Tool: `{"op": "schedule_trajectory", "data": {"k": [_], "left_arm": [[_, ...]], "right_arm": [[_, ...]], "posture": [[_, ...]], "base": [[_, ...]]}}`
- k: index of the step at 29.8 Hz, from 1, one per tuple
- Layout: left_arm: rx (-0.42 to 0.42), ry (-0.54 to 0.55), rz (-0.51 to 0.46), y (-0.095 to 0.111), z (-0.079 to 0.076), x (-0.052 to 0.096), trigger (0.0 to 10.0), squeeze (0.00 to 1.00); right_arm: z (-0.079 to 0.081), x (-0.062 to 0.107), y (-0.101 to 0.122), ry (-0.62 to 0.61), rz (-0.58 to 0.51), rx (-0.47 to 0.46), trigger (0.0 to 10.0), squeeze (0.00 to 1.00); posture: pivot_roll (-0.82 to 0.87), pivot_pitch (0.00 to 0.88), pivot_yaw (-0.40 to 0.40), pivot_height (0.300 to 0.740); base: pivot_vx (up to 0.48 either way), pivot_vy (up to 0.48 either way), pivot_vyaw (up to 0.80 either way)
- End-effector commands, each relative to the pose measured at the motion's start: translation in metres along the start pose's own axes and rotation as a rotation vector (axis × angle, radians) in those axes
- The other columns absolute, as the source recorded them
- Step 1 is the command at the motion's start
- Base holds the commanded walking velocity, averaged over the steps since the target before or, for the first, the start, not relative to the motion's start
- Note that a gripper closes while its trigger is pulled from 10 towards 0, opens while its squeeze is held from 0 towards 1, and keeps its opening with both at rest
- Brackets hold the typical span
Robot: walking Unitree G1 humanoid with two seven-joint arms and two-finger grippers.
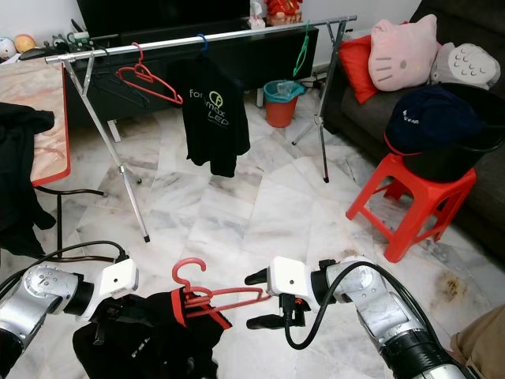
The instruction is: Hang hanger
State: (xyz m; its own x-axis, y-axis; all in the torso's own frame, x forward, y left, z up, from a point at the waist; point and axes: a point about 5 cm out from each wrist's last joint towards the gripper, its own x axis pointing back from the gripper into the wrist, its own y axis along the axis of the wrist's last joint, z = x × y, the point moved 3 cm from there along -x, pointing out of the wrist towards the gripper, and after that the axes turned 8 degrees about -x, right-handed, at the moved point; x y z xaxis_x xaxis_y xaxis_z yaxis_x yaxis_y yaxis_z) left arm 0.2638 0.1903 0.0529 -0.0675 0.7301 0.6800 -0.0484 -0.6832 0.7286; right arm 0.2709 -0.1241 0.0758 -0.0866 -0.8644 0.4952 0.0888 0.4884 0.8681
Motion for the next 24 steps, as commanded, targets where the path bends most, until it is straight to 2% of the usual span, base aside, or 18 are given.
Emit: {"op": "schedule_trajectory", "data": {"k": [1, 8, 18, 24], "left_arm": [[-0.021, -0.068, 0.007, 0.006, -0.008, 0.004, 10.0, 0.0], [-0.005, -0.144, -0.007, 0.016, -0.019, 0.01, 10.0, 0.0], [-0.011, -0.176, -0.035, 0.031, -0.023, 0.017, 10.0, 0.0], [-0.012, -0.18, -0.047, 0.036, -0.023, 0.016, 10.0, 0.0]], "right_arm": [[-0.003, 0.005, 0.011, -0.005, -0.033, 0.007, 10.0, 0.0], [0.001, 0.01, 0.001, 0.039, -0.023, -0.065, 10.0, 0.0], [0.01, -0.002, 0.0, 0.133, -0.101, -0.229, 10.0, 0.0], [0.018, -0.007, -0.006, 0.185, -0.096, -0.278, 10.0, 0.0]], "posture": [[0.01, 0.0, 0.028, 0.74], [0.01, 0.0, 0.025, 0.74], [0.03, 0.0, 0.025, 0.74], [0.03, 0.0, 0.026, 0.74]], "base": [[0.0, 0.0, 0.0], [0.0, 0.0, 0.0], [0.0, 0.0, 0.0], [0.0, 0.0, 0.0]]}}
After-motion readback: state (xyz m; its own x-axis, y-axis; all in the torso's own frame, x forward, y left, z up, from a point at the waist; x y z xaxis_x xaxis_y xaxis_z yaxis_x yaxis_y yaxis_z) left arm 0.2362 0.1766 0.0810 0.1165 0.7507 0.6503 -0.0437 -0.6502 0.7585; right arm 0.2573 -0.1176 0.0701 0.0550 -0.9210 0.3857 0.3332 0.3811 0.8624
